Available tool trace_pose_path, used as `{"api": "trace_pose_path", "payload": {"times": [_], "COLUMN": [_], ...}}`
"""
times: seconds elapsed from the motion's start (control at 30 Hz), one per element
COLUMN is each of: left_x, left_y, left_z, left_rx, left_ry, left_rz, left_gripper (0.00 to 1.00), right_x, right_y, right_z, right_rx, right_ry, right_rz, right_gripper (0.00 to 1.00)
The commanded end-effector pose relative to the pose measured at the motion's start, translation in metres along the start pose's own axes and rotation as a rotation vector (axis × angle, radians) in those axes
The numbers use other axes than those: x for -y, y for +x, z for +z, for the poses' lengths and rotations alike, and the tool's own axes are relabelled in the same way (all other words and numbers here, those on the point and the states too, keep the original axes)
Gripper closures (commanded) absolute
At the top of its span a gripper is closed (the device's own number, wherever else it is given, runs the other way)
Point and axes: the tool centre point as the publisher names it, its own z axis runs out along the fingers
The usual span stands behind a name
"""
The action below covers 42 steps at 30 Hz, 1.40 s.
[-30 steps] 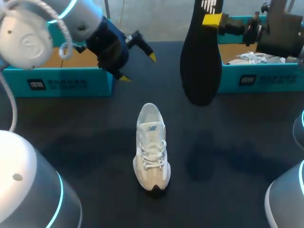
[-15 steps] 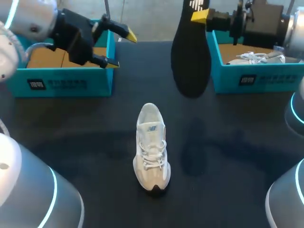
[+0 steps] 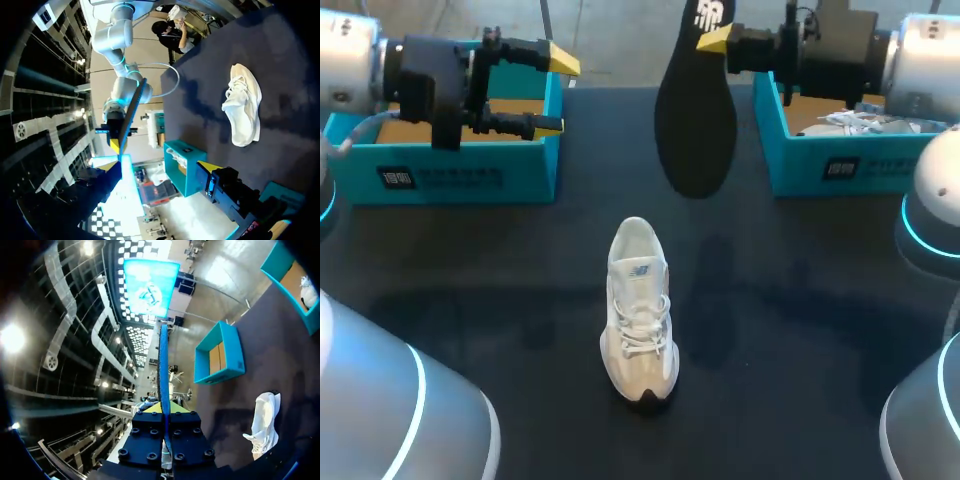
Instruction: Take the shoe out of the shoebox, open the shoe tongue, remove and reinsert the insole, then place the shoe into the shoebox
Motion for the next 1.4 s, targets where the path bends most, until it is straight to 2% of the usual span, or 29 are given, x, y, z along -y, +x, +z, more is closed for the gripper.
{"api": "trace_pose_path", "payload": {"times": [0.03,0.37,0.5,0.87,0.93,1.0,1.17,1.3,1.4], "left_x": [0.010,0.032,0.034,0.032,0.032,0.032,0.033,0.034,0.034], "left_y": [0.003,-0.006,-0.006,-0.004,-0.005,-0.006,-0.007,-0.006,-0.005], "left_z": [-0.002,-0.002,0.002,0.019,0.020,0.021,0.025,0.027,0.029], "left_rx": [0.181,0.255,0.275,0.292,0.295,0.299,0.293,0.290,0.287], "left_ry": [0.001,0.046,0.044,0.059,0.062,0.066,0.072,0.079,0.082], "left_rz": [0.005,0.035,0.041,0.045,0.049,0.049,0.056,0.052,0.049], "left_gripper": [0.00,0.00,0.00,0.00,0.05,0.20,0.27,0.51,0.57], "right_x": [-0.006,0.008,0.014,0.026,0.029,0.031,0.034,0.035,0.037], "right_y": [-0.001,-0.012,-0.018,-0.020,-0.021,-0.021,-0.021,-0.021,-0.021], "right_z": [0.046,0.083,0.092,0.117,0.121,0.124,0.125,0.125,0.123], "right_rx": [0.017,0.034,0.050,0.045,0.042,0.039,0.032,0.028,0.029], "right_ry": [0.010,0.027,0.023,0.026,0.028,0.030,0.033,0.029,0.028], "right_rz": [0.013,0.071,0.097,0.137,0.139,0.140,0.141,0.142,0.143], "right_gripper": [1.00,1.00,1.00,1.00,1.00,1.00,1.00,1.00,1.00]}}
